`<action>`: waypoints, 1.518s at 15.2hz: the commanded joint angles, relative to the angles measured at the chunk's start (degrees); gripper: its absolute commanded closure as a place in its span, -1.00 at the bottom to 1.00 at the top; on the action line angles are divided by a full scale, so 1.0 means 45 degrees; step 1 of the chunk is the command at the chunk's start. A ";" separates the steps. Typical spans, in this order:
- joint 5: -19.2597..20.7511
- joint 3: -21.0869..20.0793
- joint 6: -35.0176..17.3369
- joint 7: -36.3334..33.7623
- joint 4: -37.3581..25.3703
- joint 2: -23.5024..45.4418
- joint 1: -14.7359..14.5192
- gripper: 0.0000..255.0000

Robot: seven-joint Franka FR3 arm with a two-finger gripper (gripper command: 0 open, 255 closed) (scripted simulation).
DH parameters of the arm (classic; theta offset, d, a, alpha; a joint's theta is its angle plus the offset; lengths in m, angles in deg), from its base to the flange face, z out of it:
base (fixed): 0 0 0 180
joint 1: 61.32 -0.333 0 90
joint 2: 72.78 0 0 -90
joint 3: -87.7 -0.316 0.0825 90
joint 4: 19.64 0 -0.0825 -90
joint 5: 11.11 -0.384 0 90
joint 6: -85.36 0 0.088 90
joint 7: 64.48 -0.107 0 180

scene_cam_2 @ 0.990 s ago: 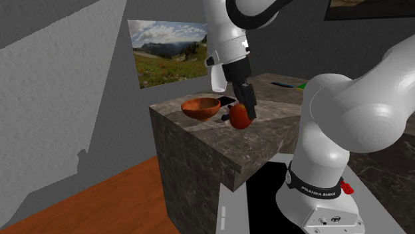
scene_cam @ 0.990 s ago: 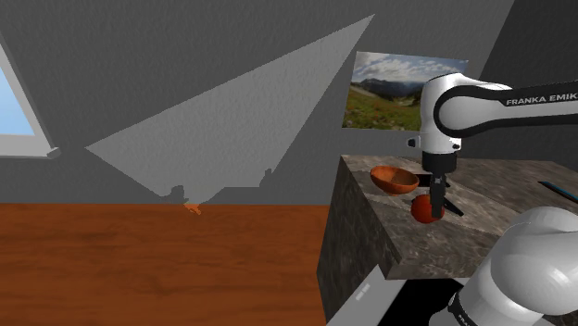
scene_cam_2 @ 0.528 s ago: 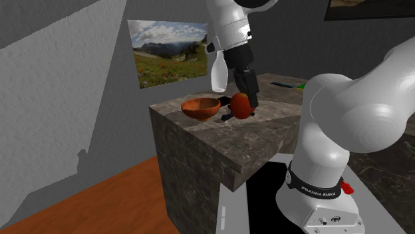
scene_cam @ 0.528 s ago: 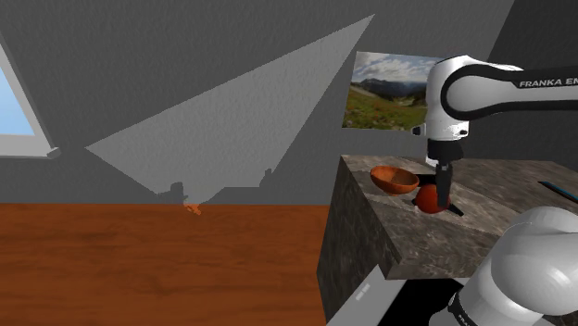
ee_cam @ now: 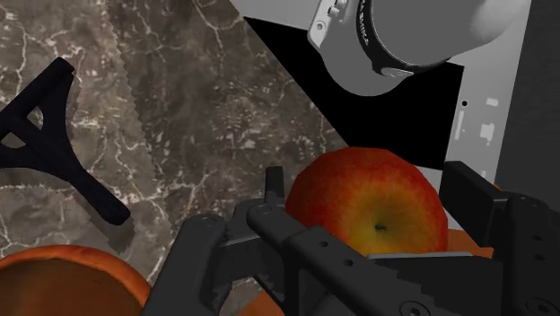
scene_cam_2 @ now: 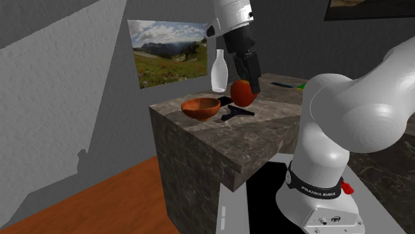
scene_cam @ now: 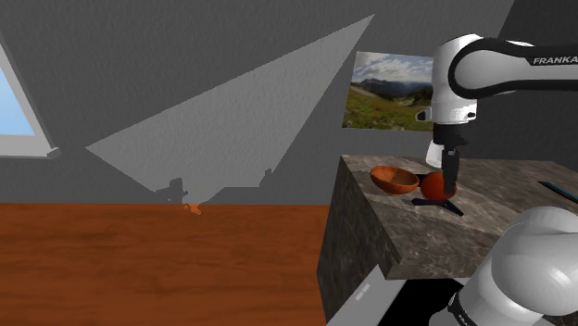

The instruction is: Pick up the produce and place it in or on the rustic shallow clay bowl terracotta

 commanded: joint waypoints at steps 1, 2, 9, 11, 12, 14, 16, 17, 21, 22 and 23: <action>0.0116 0.0184 -0.0029 0.0186 -0.0513 0.0518 -0.0022 1.00; 0.0241 0.0398 -0.0230 0.0360 -0.0865 0.1042 -0.0046 1.00; 0.0623 0.1798 -0.1248 0.1700 -0.3667 0.4651 -0.0315 1.00; 0.0573 0.2175 -0.1423 0.2140 -0.4575 0.5684 -0.0400 1.00; 0.0520 0.2357 -0.1492 0.2373 -0.5047 0.6205 -0.0436 1.00; 0.0358 0.2715 -0.1590 0.2864 -0.6031 0.7261 -0.0494 1.00; 0.0121 0.3058 -0.1634 0.3388 -0.7072 0.8342 -0.0520 1.00; -0.0027 0.3221 -0.1633 0.3662 -0.7616 0.8894 -0.0515 1.00; -0.0220 0.3410 -0.2124 0.3932 -0.7772 0.9566 -0.0461 1.00; -0.0224 0.3423 -0.2294 0.3922 -0.7626 0.9593 -0.0455 1.00; -0.0230 0.3436 -0.2464 0.3913 -0.7483 0.9623 -0.0450 1.00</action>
